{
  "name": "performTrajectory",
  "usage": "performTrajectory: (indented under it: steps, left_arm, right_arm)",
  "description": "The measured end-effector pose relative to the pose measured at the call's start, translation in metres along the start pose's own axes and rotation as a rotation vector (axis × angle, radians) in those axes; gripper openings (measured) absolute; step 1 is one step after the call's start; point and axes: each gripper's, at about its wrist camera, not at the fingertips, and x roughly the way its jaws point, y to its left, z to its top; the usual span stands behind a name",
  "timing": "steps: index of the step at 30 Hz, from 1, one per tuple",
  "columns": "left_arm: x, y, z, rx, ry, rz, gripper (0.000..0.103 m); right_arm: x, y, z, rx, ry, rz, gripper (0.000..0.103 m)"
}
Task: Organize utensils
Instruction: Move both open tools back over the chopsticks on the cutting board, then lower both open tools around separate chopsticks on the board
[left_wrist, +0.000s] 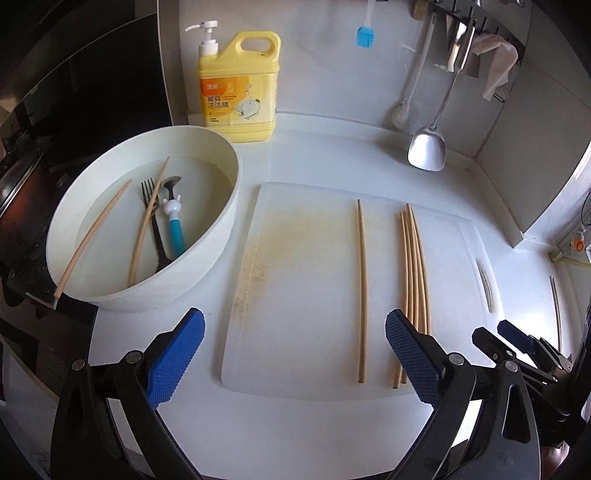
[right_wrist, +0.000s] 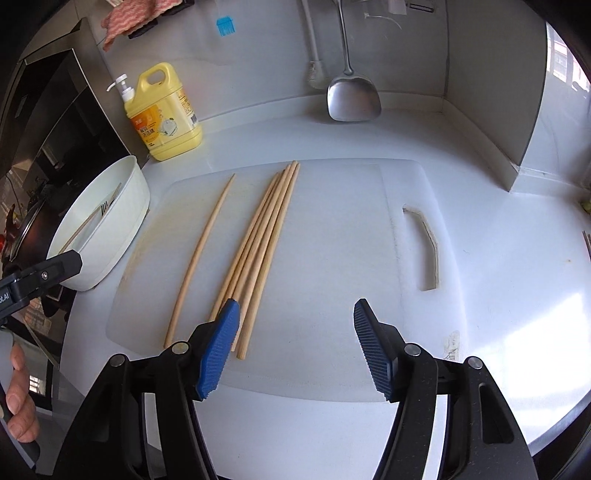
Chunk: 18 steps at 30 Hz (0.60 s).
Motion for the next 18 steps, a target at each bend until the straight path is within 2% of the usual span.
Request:
performTrajectory:
  steps: [7,10,18]
  left_arm:
    - [0.032,-0.008,0.006,0.057,-0.015,-0.036,0.097]
    - [0.047,-0.012,0.008,0.079,-0.025,-0.029,0.097]
    - [0.073,-0.016,0.015,0.054,-0.017,-0.04,0.097]
  right_arm:
    - [0.023,0.004,0.009,0.044,-0.023,-0.084,0.062]
    - [0.033,0.004,0.017,0.053,-0.044,-0.108,0.062]
    - [0.059,0.005,0.033,0.035,-0.054,-0.127,0.062]
